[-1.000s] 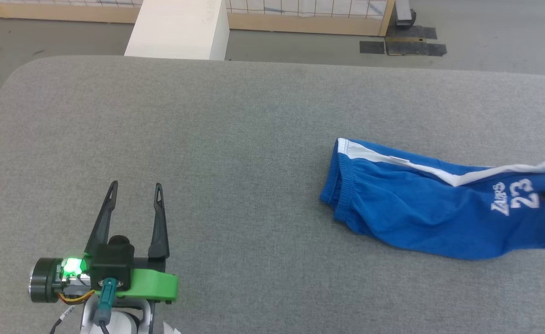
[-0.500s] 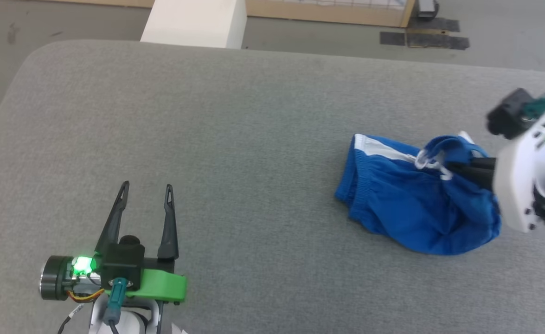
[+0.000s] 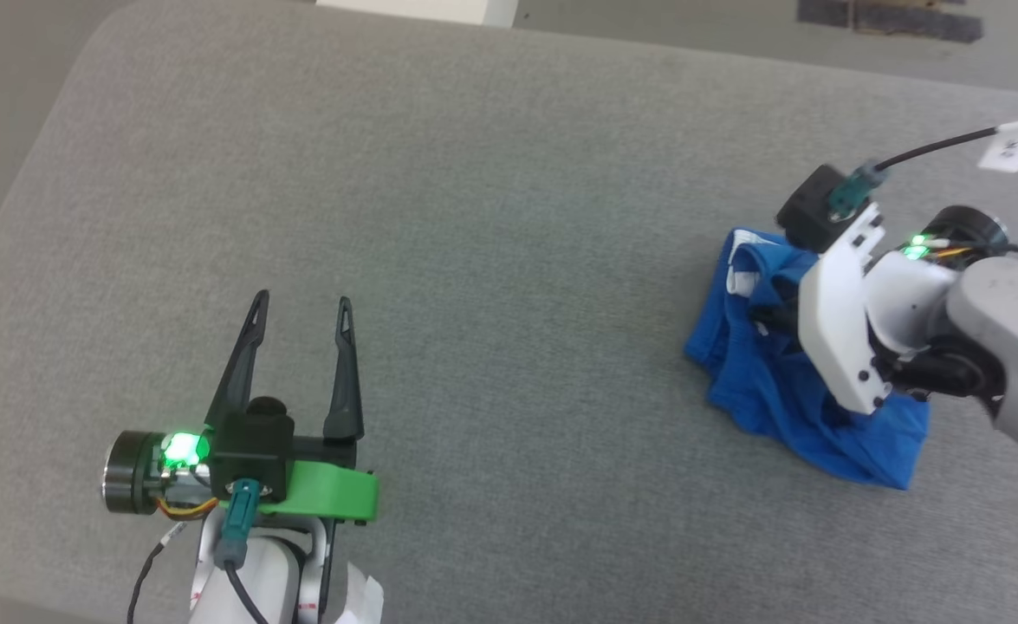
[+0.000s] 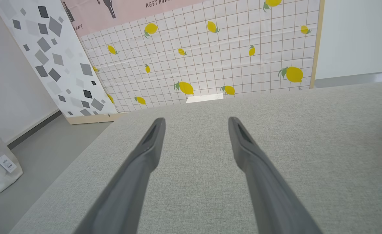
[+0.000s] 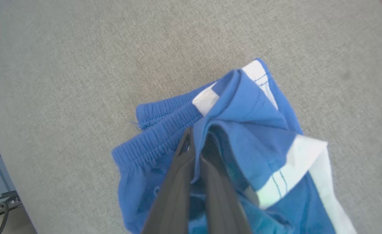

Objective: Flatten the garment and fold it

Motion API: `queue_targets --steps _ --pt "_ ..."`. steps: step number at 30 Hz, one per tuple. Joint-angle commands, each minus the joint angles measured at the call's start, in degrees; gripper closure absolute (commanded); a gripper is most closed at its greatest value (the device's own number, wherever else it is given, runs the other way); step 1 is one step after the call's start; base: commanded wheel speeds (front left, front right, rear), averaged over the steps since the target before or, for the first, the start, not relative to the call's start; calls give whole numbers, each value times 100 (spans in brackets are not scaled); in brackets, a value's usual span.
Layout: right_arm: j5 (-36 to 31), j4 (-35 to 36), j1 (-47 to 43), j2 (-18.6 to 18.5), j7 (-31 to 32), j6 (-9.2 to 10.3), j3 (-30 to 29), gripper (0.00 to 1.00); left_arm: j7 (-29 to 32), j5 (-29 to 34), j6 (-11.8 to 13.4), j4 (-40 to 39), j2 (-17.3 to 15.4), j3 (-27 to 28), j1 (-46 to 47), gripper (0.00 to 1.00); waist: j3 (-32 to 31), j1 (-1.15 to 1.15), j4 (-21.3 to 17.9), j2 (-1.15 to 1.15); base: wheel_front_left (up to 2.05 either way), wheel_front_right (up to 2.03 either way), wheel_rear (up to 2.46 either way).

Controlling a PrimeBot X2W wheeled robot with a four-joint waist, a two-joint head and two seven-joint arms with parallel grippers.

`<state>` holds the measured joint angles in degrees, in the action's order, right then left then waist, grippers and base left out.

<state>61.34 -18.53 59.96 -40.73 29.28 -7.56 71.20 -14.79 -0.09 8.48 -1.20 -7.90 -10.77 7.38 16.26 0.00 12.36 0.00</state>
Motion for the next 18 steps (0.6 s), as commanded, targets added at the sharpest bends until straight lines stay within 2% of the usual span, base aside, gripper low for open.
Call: queue_targets --steps 1,7,8,10,14,18 --pt "-64 -84 -19 76 42 8 51 100 -21 -61 15 12 27 -15 95 0 181 0 180 0 0 0 0" --pt "-301 -332 -255 269 -3 8 180 100 -21 -68 35 67 27 20 106 0 151 0 167 0 0 0 0" --pt "-320 -342 -280 292 -47 8 186 74 -21 -69 45 72 17 40 89 0 123 0 139 0 0 0 0" --pt "-399 -341 -293 328 -215 8 194 0 -21 -67 63 80 -7 75 46 0 46 0 58 0 0 0 0" --pt "-530 -293 -240 336 -844 8 192 0 -21 -56 63 108 -70 107 -50 0 -170 0 -148 0 0 0 0" --pt "-775 -282 -164 247 -1868 8 -65 0 -21 -62 69 143 -153 174 -160 0 -428 0 -399 0 0 0 0"
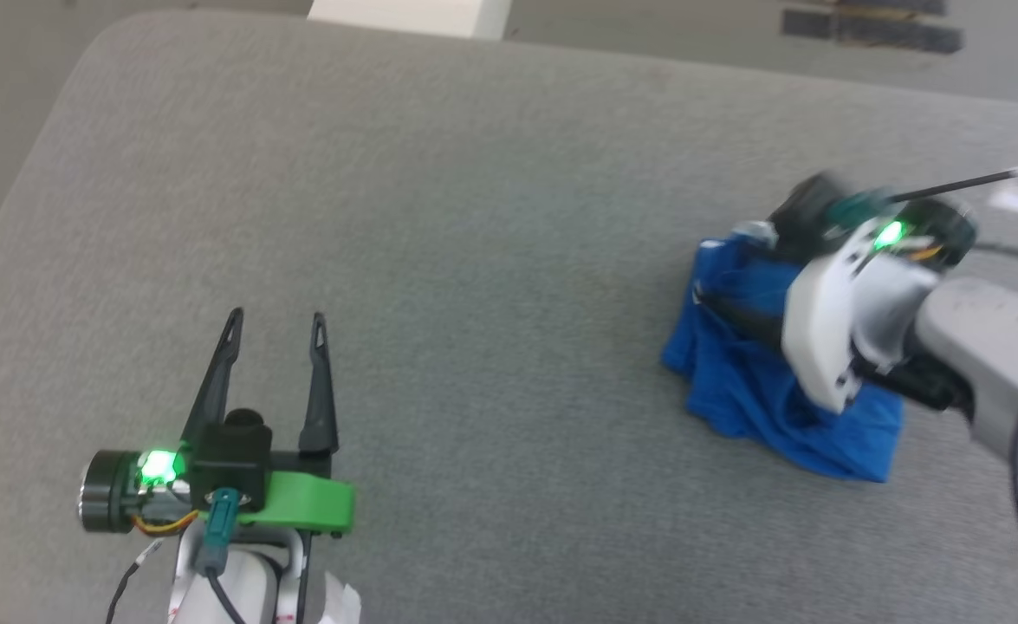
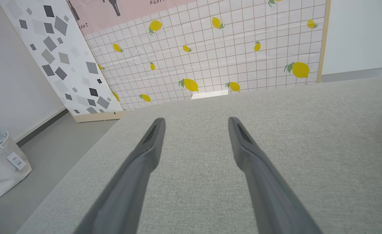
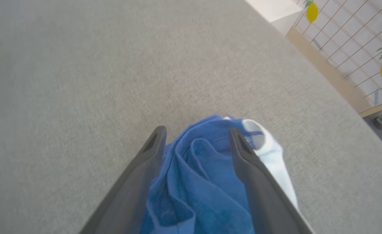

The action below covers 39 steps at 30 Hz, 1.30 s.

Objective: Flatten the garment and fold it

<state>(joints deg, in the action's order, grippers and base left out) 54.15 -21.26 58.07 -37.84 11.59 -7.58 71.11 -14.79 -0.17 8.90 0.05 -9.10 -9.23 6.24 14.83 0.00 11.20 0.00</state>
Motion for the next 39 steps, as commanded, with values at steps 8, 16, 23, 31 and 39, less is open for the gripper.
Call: queue_targets --steps 8,16,23,31,39 --pt "-1069 -506 -400 92 -2199 9 -1436 0 -21 -61 70 30 -167 137 -341 0 -706 0 -933 0 0 0 0" --pt "-2560 -261 -1588 733 -2654 9 -4187 0 -21 -89 119 23 -213 219 -537 0 -923 0 -1422 0 0 0 0" --pt "-3860 1148 -3517 1878 -2657 9 -6516 0 -21 -133 116 29 -222 270 -657 0 -1070 0 -1555 0 0 0 0" --pt "-4468 1801 -5038 2734 -2658 9 -7255 0 -21 -157 62 60 -196 253 -762 0 -1227 0 -1468 0 0 0 0" --pt "-4694 2081 -5888 3129 -2545 9 -7455 0 -21 -161 3 151 -165 203 -882 0 -1342 0 -1350 0 0 0 0"
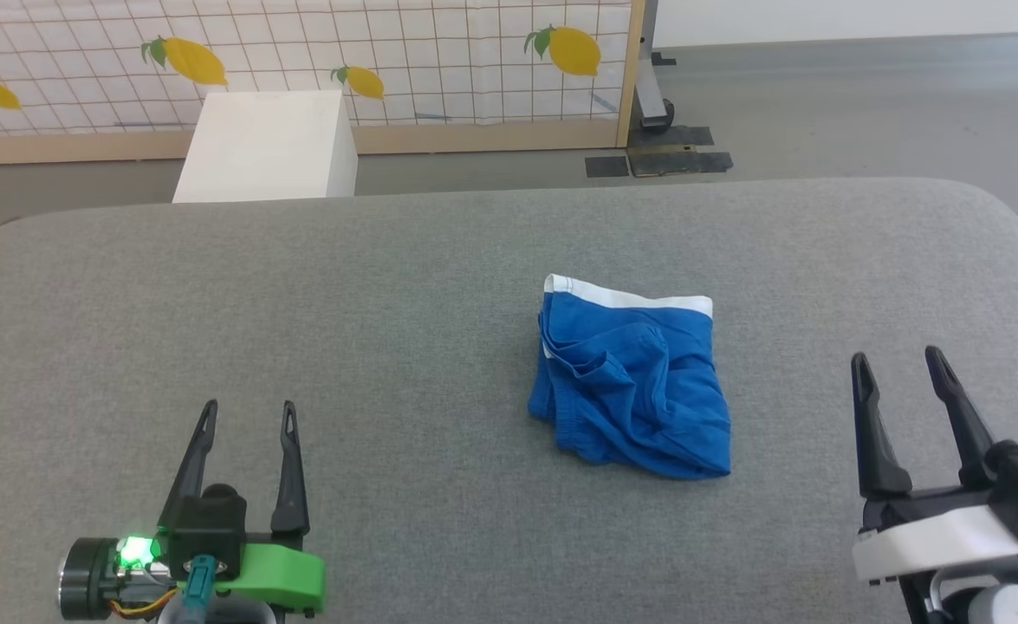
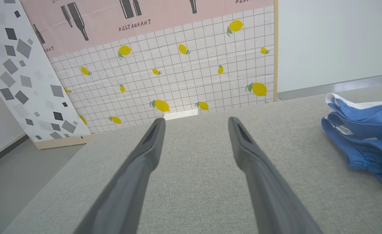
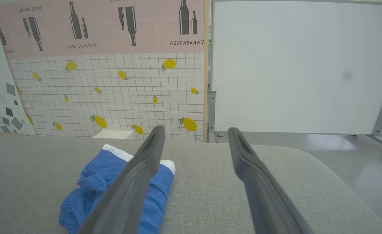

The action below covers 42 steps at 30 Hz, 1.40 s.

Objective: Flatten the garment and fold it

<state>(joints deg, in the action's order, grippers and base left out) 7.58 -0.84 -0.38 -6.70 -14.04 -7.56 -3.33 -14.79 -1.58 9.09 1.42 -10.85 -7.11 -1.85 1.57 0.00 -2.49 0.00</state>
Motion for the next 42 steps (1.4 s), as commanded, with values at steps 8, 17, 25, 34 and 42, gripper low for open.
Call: queue_targets --steps 8,17,25,34,42 --pt "-473 443 -397 93 250 8 10 0 -21 -20 -39 87 44 -23 -84 0 -73 0 88 0 0 0 0" --pt "-490 539 -545 179 454 8 79 0 -21 -19 -47 116 82 -27 -104 0 -82 0 107 0 0 0 0" --pt "-403 549 -544 215 473 8 72 0 -21 -31 -51 100 91 14 -115 0 -91 0 112 0 0 0 0" --pt "-119 576 -554 235 532 8 154 0 -21 -28 -64 85 103 38 -141 0 -102 0 112 0 0 0 0" --pt "-69 606 -568 207 589 8 168 0 -21 -23 -74 79 114 55 -150 0 -90 0 122 0 0 0 0"
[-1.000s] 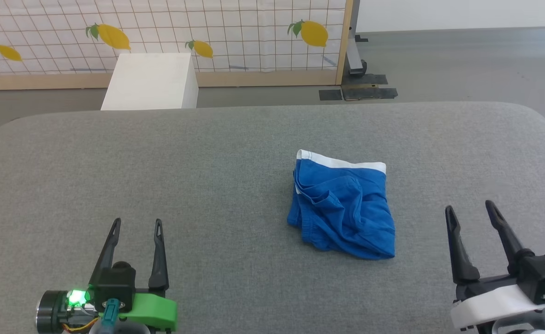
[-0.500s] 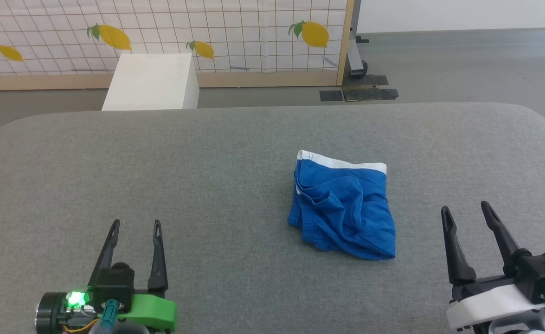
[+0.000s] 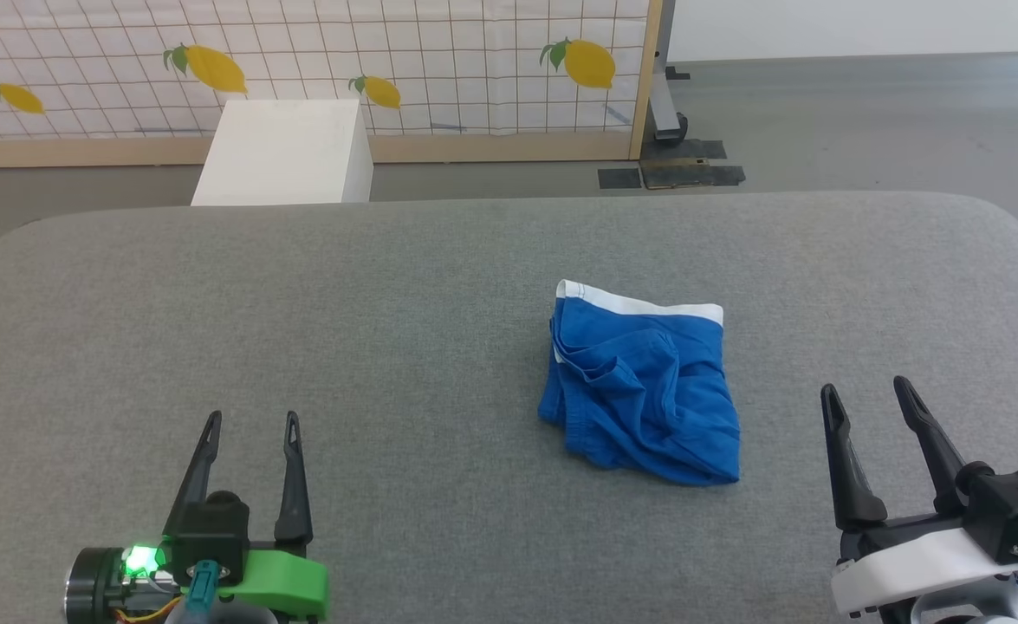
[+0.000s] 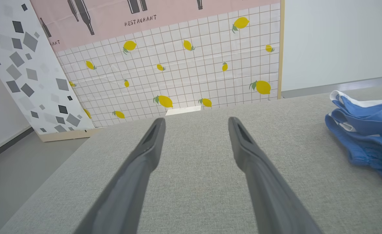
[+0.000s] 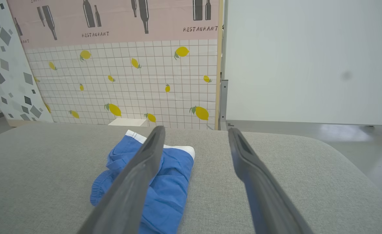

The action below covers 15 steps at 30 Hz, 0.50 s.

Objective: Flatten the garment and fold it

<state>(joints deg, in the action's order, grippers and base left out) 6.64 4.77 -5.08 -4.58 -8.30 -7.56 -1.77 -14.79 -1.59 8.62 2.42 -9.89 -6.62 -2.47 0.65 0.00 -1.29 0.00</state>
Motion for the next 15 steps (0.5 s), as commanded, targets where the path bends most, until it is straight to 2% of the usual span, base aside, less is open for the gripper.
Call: queue_targets --steps 1,8,11,15 --pt "27 48 -100 -9 22 8 14 0 -21 -21 -27 -22 21 8 -87 0 3 0 4 0 0 0 0" --pt "45 47 -103 -35 31 8 -2 0 -21 -14 -29 -27 34 18 -100 0 8 0 11 0 0 0 0" --pt "96 100 0 -49 -29 8 -186 0 -21 -9 -28 -31 38 22 -100 0 7 0 22 0 0 0 0" --pt "172 227 413 -257 -35 8 -368 0 -21 -6 -33 -39 27 40 -76 0 36 0 21 0 0 0 0"
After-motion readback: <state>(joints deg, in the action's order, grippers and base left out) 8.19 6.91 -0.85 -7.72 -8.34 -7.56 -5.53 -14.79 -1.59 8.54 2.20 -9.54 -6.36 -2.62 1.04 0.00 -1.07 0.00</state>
